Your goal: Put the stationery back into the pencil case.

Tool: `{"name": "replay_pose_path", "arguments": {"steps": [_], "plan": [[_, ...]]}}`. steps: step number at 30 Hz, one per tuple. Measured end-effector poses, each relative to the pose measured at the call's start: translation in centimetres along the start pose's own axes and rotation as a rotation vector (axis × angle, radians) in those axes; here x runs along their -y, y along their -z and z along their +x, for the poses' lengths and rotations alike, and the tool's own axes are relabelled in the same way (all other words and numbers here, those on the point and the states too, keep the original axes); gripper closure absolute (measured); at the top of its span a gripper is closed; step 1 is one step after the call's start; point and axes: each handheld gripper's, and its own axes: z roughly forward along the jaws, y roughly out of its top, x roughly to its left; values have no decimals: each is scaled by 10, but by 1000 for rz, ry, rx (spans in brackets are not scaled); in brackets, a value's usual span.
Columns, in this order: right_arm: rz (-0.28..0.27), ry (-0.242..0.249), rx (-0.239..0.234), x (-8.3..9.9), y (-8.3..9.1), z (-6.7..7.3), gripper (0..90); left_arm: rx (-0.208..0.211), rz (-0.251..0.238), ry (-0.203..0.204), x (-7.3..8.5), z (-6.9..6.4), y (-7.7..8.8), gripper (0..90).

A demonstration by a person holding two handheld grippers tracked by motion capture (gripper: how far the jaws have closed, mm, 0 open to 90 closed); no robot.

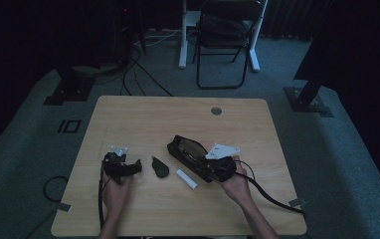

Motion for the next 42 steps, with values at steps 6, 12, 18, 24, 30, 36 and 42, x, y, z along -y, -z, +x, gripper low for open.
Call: {"name": "replay_pose_path", "arguments": {"steps": [6, 12, 18, 24, 30, 36, 42], "plan": [[-8, -3, 8, -3, 0, -3, 798, 0, 0, 0, 0, 0, 0, 88], [-13, -2, 7, -11, -3, -6, 799, 0, 0, 0, 0, 0, 0, 88], [-14, -13, 0, -13, -8, -9, 799, 0, 0, 0, 0, 0, 0, 88], [-20, -20, -3, -14, -12, -11, 798, 0, 0, 0, 0, 0, 0, 88], [-14, -29, 2, -14, -16, -14, 798, 0, 0, 0, 0, 0, 0, 88], [-12, -36, 7, -15, -20, -20, 798, 0, 0, 0, 0, 0, 0, 88], [-11, -46, 12, -16, -23, -24, 798, 0, 0, 0, 0, 0, 0, 88]]}}
